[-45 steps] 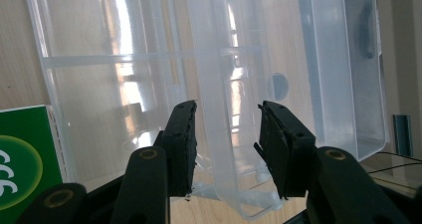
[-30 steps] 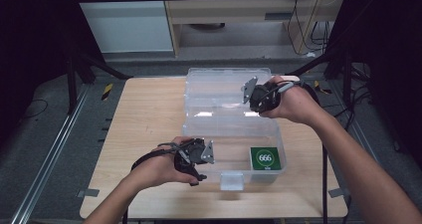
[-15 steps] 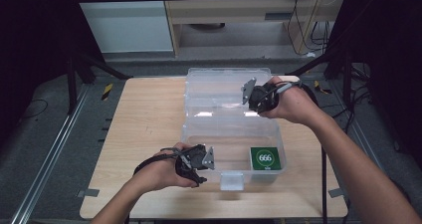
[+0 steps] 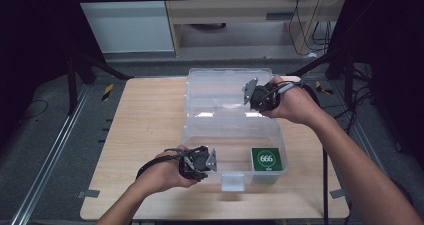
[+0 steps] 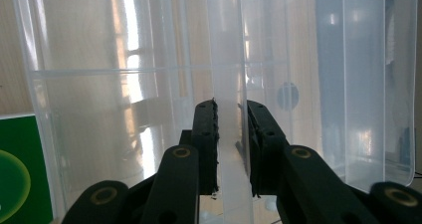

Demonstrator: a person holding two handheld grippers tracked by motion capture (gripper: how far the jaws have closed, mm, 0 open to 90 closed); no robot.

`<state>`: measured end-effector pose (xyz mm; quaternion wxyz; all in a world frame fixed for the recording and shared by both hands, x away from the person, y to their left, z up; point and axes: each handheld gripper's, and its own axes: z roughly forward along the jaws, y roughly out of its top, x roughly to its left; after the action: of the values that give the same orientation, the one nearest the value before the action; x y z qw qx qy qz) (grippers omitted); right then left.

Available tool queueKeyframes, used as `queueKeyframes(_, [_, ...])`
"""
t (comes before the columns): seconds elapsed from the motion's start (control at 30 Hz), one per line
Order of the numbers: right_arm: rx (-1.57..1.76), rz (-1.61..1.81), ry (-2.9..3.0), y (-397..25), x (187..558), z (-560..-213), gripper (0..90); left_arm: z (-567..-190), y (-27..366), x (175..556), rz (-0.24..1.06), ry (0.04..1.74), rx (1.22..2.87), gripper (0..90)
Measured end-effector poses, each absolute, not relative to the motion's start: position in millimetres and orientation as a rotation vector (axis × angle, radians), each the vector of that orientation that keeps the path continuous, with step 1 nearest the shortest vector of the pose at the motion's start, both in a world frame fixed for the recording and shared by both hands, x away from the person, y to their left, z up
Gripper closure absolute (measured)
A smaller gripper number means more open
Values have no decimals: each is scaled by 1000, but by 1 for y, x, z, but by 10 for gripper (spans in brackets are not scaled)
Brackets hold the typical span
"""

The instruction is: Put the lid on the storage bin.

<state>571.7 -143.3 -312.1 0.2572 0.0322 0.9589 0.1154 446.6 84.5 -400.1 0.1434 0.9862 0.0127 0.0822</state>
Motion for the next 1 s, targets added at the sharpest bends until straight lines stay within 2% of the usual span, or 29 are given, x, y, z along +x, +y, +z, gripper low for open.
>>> queueKeyframes(0.13, [80, 309, 2601, -142, 572, -312, 774, -401, 84, 445, 245, 38, 2842, 824])
queueKeyframes(1.0, [-14, 272, 2595, -136, 560, -308, 843, -402, 86, 441, 287, 124, 2806, 818])
